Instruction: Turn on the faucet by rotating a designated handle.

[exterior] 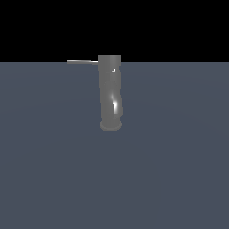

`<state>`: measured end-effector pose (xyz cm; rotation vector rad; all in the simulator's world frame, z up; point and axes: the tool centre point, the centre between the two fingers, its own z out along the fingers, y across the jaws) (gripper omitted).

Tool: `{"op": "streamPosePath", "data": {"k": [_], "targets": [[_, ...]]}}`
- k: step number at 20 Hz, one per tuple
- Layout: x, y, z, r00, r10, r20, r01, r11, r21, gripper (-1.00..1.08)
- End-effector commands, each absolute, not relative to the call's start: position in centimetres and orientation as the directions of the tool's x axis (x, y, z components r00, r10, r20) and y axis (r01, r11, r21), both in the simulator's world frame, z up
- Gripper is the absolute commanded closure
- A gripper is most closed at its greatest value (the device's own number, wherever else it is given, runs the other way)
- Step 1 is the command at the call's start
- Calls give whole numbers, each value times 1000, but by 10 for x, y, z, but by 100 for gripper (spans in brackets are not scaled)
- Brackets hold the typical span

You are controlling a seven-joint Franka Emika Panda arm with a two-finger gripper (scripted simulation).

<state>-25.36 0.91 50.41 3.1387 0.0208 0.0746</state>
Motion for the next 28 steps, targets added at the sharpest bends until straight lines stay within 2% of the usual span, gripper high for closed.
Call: {"op": "streamPosePath", "data": {"k": [1, 17, 28], "targets": [[-254, 9, 504, 999, 13, 47, 13, -1000, 2, 108], [-249, 22, 508, 997, 47, 61, 47, -999, -3, 108], [-216, 28, 507, 996, -73, 44, -70, -996, -59, 108]]}}
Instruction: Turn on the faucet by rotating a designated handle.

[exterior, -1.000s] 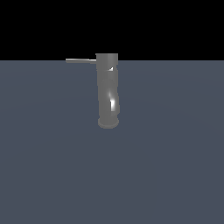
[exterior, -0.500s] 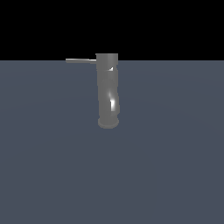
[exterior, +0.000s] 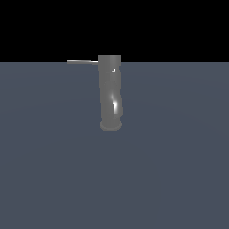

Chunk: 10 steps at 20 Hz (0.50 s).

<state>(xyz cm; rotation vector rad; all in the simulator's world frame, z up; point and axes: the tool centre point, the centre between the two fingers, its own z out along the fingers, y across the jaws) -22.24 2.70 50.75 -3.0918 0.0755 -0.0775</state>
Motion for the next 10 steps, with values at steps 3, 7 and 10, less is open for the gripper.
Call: {"op": "streamPosePath", "data": {"k": [3, 7, 10], "targets": [[-201, 31, 505, 991, -129, 32, -126, -989, -80, 108], [-177, 36, 500, 976, -218, 9, -216, -971, -107, 108], [-158, 40, 494, 958, -287, -11, -286, -950, -122, 108]]}}
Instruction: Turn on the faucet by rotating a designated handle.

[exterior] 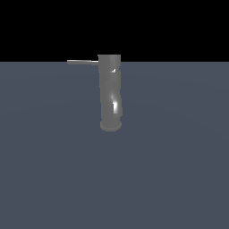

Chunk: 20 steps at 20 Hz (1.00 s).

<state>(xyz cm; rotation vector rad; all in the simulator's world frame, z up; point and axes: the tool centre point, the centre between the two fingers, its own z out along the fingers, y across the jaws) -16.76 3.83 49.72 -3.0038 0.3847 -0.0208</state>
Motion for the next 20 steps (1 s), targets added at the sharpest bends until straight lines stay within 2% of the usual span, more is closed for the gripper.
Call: {"op": "streamPosePath", "data": {"k": [1, 10, 20], "targets": [[-152, 42, 492, 951, -310, -19, -310, -942, -125, 108], [-96, 57, 468, 856, -510, -82, -517, -846, -134, 108], [-37, 76, 430, 694, -709, -129, -720, -687, -97, 108]]}}
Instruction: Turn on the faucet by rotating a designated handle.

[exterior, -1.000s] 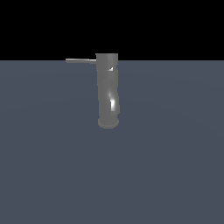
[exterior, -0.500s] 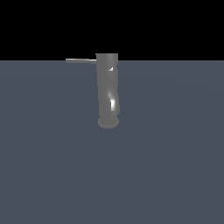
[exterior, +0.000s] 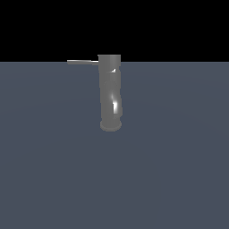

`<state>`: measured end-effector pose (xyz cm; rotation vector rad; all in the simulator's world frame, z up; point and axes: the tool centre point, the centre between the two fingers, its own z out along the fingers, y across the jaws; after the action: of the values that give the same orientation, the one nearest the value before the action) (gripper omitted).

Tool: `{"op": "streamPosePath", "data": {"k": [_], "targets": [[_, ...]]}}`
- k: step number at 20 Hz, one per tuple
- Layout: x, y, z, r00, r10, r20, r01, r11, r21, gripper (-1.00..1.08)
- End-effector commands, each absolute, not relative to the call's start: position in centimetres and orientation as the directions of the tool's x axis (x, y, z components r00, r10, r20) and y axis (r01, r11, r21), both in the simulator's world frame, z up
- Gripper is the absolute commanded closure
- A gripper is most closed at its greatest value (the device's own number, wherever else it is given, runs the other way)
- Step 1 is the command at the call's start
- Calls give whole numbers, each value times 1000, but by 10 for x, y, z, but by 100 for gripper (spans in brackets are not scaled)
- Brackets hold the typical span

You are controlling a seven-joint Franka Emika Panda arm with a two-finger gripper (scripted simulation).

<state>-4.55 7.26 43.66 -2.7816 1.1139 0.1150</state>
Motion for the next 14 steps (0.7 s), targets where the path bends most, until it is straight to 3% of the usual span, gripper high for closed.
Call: {"op": "streamPosePath", "data": {"k": [1, 14], "targets": [[-31, 78, 426, 675, -726, -131, -738, -669, -91, 108], [36, 109, 362, 398, -911, -110, -917, -398, -19, 108]]}}
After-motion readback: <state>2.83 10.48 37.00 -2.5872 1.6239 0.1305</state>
